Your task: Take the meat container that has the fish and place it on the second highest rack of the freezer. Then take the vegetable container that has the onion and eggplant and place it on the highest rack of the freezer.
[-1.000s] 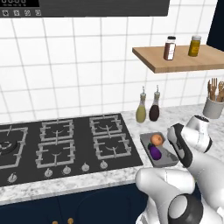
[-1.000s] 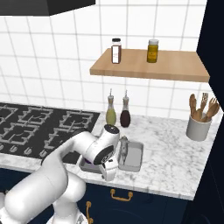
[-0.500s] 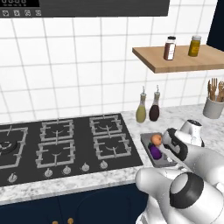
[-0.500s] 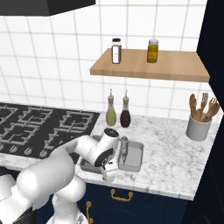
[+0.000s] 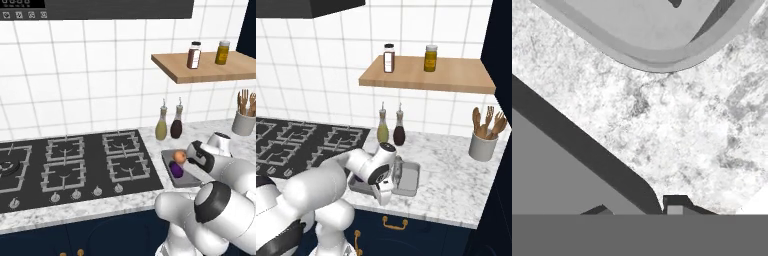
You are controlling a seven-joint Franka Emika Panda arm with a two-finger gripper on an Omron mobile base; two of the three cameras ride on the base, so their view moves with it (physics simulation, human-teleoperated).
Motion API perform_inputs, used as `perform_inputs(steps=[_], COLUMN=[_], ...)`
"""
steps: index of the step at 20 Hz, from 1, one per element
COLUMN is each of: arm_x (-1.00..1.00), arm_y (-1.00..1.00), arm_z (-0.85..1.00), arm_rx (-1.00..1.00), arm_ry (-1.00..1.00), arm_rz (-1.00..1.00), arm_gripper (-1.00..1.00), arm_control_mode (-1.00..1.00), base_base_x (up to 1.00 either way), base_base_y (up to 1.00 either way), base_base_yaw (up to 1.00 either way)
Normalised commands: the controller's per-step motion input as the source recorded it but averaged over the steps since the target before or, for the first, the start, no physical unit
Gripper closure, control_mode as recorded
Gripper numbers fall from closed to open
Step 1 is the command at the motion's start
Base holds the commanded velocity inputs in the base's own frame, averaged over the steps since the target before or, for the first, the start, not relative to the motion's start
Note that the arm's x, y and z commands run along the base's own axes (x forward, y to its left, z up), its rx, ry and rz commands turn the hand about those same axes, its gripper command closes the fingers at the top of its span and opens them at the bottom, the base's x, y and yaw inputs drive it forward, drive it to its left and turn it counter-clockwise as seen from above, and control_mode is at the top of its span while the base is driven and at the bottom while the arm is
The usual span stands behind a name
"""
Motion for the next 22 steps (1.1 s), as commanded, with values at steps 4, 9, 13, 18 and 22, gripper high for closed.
perform_inputs(steps=[4, 9, 13, 18, 22], arm_x=[-0.13, -0.4, -0.85, -0.92, -0.67], arm_y=[0.14, 0.8, 1.0, 0.87, 0.58], arm_z=[0.38, 0.79, 0.98, 1.0, 0.52], arm_rx=[0.0, 0.0, -0.04, -0.05, -0.03], arm_ry=[-0.02, -0.11, -0.2, -0.28, -0.06], arm_rz=[-0.04, -0.04, 0.0, 0.0, -0.04], arm_gripper=[1.0, 1.0, 1.0, 1.0, 1.0], arm_control_mode=[-1.0, -1.0, -1.0, -1.0, 1.0], base_base_x=[0.0, 0.0, 0.0, 0.0, -0.25], base_base_y=[0.0, 0.0, 0.0, 0.0, 0.16], base_base_yaw=[0.0, 0.0, 0.0, 0.0, -0.03])
